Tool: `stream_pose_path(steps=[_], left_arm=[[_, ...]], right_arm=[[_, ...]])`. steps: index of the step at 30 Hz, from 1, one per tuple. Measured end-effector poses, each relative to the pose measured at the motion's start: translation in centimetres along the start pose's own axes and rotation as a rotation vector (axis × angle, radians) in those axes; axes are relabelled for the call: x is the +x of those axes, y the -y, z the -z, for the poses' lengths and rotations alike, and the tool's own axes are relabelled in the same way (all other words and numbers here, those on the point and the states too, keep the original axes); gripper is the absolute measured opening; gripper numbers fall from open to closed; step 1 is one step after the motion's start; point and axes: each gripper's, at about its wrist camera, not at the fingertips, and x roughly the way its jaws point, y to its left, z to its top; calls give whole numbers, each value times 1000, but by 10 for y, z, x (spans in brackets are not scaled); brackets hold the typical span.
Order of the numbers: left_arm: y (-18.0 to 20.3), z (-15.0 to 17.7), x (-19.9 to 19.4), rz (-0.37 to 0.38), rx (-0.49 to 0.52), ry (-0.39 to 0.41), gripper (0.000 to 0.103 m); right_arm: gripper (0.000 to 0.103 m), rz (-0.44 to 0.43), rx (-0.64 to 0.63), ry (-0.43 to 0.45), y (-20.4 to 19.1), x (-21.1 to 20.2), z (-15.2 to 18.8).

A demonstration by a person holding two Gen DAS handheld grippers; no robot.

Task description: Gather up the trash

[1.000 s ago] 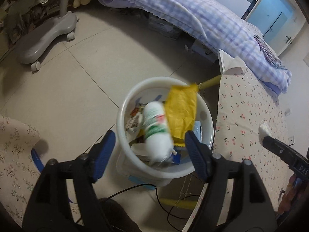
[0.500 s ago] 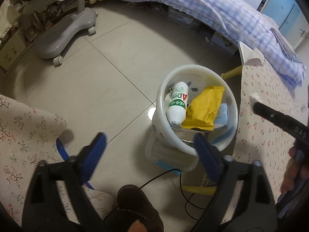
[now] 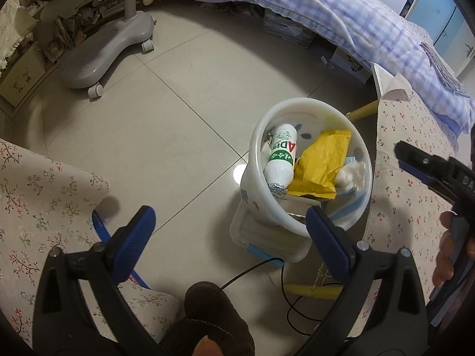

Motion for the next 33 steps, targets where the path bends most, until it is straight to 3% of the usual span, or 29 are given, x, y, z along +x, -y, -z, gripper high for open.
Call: stream_pose_path(steps=[11, 16, 22, 29, 33], left_arm=[[30, 17, -23, 102, 30, 31, 102], [55, 33, -38, 154, 64, 58, 102], [82, 52, -54, 148, 135, 114, 102], [101, 75, -76, 134, 147, 202, 102], [113, 97, -82, 150, 153, 217, 102]], right_arm=[[63, 114, -71, 35, 22, -64, 28], [74, 180, -44, 97, 52, -116, 55], [84, 291, -41, 147, 71, -166, 81], [85, 437, -116, 199, 82, -207, 118], [90, 494, -151, 276, 79, -233, 145]])
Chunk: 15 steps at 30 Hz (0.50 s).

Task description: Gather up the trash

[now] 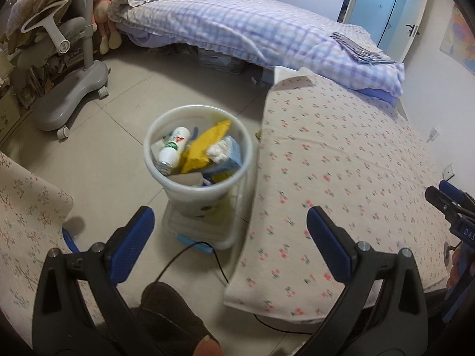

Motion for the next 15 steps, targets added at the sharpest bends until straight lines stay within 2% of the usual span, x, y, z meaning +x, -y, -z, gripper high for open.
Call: stream_pose_path(steps=[4, 8, 10, 15], left_arm=[[9, 12, -6, -28, -10, 37, 102], [17, 17, -13, -92, -10, 117, 102], [18, 19, -15, -101, -22, 142, 102], [24, 26, -9, -106, -18, 138, 102]], right_arm=[[93, 57, 31, 67, 6, -16, 25], [93, 96, 78, 101, 8, -15, 47], [93, 120, 82, 113, 6, -12, 54], [93, 143, 71, 135, 4, -12, 59]])
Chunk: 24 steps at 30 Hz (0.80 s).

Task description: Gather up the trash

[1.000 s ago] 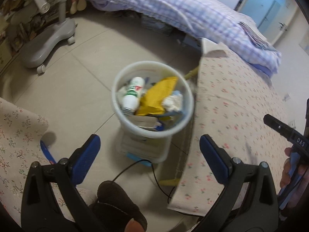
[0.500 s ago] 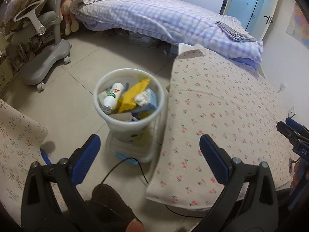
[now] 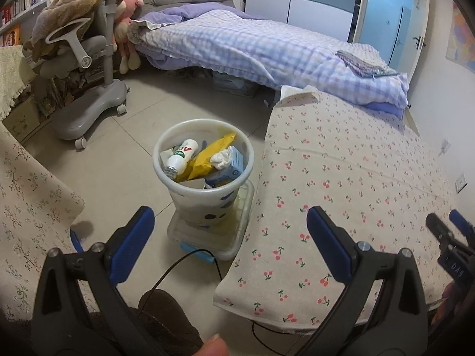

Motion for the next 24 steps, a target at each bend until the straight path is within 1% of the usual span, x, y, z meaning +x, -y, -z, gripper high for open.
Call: stream_pose_path(steps=[8, 24], left_arm=[[9, 6, -1, 5, 25, -2, 102], [14, 8, 2, 19, 38, -21, 102]], right_arm=[[93, -21, 15, -1, -3, 0, -2], [93, -28, 29, -18, -3, 5, -1]])
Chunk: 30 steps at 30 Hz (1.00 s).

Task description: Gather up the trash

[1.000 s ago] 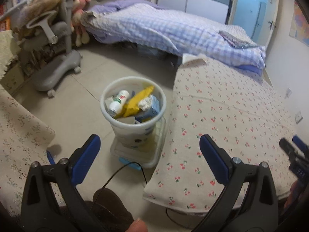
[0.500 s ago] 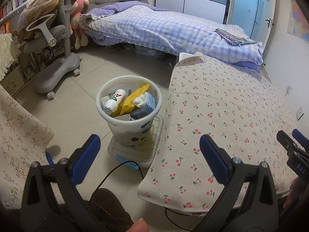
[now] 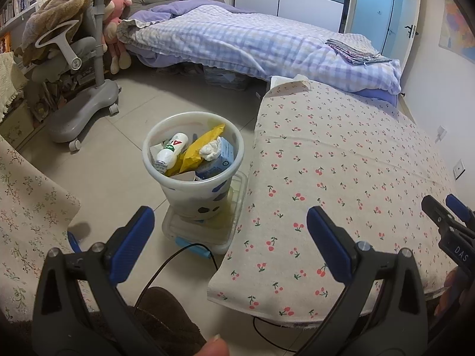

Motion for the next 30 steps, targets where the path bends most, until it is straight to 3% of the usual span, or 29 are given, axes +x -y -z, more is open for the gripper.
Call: stream_pose_path(steps=[30], left_arm=[[3, 1, -2, 1, 14, 8, 102]], right_arm=[[93, 2, 10, -4, 1, -3, 0]])
